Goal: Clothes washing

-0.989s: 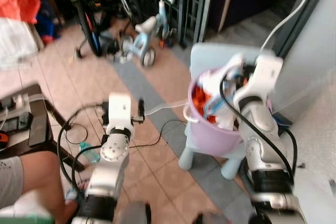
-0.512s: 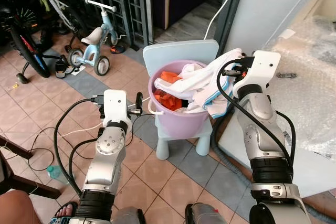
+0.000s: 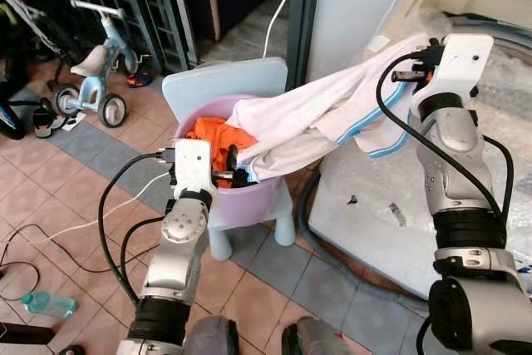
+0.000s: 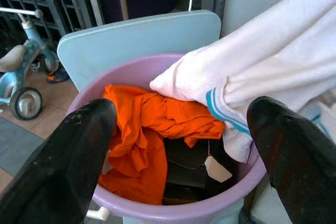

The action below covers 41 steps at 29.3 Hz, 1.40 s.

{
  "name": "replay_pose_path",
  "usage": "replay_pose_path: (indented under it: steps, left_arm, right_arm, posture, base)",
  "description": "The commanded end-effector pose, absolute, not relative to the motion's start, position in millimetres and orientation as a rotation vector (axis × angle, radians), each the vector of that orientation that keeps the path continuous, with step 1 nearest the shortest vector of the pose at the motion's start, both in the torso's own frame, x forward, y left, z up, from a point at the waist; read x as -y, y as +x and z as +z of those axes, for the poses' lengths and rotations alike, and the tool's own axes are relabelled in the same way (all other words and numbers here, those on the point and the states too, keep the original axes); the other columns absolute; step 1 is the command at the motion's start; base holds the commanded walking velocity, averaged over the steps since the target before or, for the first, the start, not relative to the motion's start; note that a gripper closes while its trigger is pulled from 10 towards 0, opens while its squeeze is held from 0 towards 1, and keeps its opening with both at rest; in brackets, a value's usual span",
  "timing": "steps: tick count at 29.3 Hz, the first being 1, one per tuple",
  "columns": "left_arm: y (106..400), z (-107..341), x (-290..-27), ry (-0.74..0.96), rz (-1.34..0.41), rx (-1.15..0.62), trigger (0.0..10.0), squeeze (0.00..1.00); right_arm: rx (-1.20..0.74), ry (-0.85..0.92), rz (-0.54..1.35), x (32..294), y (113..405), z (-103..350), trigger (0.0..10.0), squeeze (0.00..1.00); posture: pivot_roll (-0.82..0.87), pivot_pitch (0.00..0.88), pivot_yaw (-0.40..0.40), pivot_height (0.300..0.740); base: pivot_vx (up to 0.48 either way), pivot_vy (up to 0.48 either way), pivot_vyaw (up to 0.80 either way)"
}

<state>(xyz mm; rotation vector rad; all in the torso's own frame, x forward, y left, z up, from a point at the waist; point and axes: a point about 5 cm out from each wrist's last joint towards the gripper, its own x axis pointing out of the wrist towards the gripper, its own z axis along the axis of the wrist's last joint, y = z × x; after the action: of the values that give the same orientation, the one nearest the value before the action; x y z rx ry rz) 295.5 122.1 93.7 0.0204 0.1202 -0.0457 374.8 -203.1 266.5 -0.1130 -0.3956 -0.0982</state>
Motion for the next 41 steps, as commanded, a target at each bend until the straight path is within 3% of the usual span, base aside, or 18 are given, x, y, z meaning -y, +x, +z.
replay_pose_path:
  steps: [1,17,32,41]
  left_arm:
    - [296.9,98.2,-120.0,0.015,-0.048,-0.102,10.0,0.0]
    - [297.9,100.5,-118.7,-0.013,-0.043,-0.093,10.0,0.0]
    - [291.3,105.3,-136.5,-0.046,0.017,-0.061,10.0,0.0]
    - [287.6,103.6,-138.8,-0.052,0.016,-0.078,10.0,0.0]
  right_arm:
    - [0.449,-0.12,-0.149,218.1,373.5,281.7,10.0,0.0]
    - [0.476,-0.139,-0.15,223.5,376.6,285.7,10.0,0.0]
    - [0.336,-0.119,0.033,195.5,348.4,221.8,10.0,0.0]
    - [0.307,-0.132,0.05,192.6,335.9,213.7,10.0,0.0]
  posture:
    - [-0.02,0.055,0.043,0.74]
    - [-0.03,0.066,0.042,0.74]
    - [-0.03,0.07,0.039,0.74]
    - [-0.03,0.069,0.039,0.74]
  base:
    - [0.0,-0.262,-0.8]
    - [0.0,0.0,-0.73]
    - [0.0,0.0,0.0]
    - [0.0,0.437,0.0]
